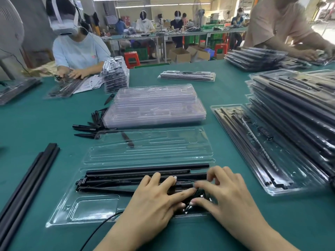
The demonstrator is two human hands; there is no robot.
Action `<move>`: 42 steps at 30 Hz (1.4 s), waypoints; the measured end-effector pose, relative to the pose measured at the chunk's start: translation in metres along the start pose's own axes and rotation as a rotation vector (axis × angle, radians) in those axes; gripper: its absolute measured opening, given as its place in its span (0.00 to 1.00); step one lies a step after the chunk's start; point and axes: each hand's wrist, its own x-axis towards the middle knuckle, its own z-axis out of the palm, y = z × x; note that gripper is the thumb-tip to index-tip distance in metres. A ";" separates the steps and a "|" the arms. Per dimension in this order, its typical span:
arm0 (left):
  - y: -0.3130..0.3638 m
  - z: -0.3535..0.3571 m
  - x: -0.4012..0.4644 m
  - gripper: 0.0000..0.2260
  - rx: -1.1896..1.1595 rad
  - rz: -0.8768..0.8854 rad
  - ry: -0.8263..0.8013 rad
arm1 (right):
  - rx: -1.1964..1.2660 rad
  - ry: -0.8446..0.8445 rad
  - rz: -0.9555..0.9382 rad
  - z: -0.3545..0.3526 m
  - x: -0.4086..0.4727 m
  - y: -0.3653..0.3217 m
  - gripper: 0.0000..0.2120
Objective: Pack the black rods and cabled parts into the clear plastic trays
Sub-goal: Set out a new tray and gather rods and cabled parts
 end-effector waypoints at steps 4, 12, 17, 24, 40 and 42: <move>0.003 -0.003 0.002 0.19 0.021 -0.007 0.004 | -0.091 0.018 -0.048 0.005 -0.013 0.001 0.26; 0.000 -0.006 -0.002 0.19 -0.230 -0.199 -0.073 | 0.283 0.001 0.075 0.004 -0.016 0.009 0.04; -0.002 0.002 0.002 0.30 -0.511 -0.327 -0.031 | 0.354 -0.260 0.185 0.001 0.006 0.017 0.04; 0.003 0.000 0.009 0.29 -0.495 -0.414 -0.044 | 0.107 -0.133 -0.135 -0.007 -0.015 0.016 0.15; 0.054 0.011 -0.012 0.28 0.011 -0.222 0.039 | -0.243 -0.070 -0.320 -0.004 -0.030 0.017 0.33; 0.040 0.006 -0.012 0.32 0.049 -0.276 0.027 | -0.256 -0.064 -0.330 -0.003 -0.028 0.017 0.33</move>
